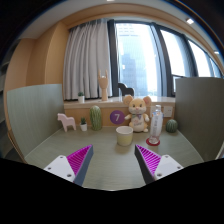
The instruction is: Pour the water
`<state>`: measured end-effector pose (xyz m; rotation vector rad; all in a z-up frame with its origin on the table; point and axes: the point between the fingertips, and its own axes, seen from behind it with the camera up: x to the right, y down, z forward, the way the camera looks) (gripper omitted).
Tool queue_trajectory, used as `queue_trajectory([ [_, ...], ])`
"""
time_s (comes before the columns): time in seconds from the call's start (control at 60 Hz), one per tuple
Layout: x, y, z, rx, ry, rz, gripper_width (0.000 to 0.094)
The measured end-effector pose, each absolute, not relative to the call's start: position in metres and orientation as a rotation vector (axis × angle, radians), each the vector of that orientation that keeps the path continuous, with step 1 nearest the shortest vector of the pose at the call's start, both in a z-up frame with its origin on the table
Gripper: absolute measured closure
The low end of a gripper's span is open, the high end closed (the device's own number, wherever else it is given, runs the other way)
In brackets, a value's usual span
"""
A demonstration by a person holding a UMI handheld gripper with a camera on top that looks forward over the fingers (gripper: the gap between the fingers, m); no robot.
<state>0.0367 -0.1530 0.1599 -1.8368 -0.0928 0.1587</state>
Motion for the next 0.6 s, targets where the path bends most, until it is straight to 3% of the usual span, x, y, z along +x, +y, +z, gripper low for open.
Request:
queue_trajectory([
  [0.233, 0.039, -0.176, 0.196, -1.782, -0.119, 0.111, 0.0080],
  [0.6, 0.042, -0.184, 0.205, -1.762, -0.104, 0.080, 0.0069],
])
